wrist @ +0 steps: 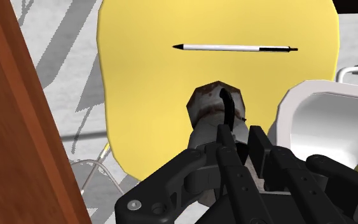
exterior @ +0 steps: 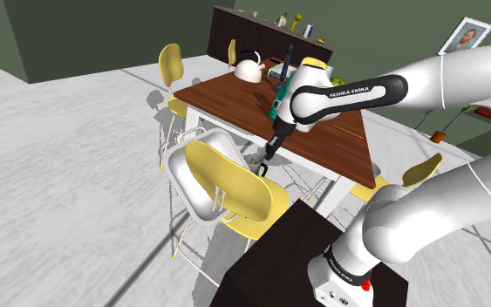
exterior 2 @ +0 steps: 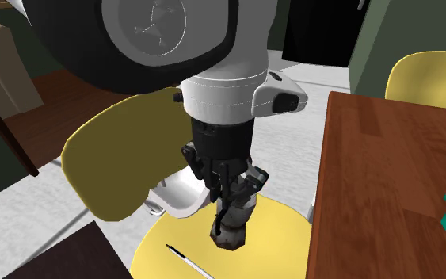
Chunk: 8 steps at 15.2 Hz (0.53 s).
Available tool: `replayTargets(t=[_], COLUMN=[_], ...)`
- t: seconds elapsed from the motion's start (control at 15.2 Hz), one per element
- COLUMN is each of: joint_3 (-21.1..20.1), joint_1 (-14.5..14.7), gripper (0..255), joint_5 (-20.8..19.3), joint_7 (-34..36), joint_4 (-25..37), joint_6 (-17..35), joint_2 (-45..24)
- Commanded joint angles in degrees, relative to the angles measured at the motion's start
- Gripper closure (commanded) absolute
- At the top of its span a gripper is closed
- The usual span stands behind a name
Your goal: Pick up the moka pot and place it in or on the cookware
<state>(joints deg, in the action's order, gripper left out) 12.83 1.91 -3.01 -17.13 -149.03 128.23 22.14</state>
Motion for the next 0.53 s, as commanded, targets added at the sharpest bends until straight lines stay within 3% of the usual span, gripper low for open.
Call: replayTargets(t=[0.0,0.46], joint_3=[-0.19,-0.74], joint_1=[-0.03,-0.12], gripper=[255,255], joint_5=[-0.06,-0.2], joint_7=[0.19,0.62], joint_4=[0.98,4.5], joint_6=[-1.84,-7.97], joint_2=[0.86,3.49])
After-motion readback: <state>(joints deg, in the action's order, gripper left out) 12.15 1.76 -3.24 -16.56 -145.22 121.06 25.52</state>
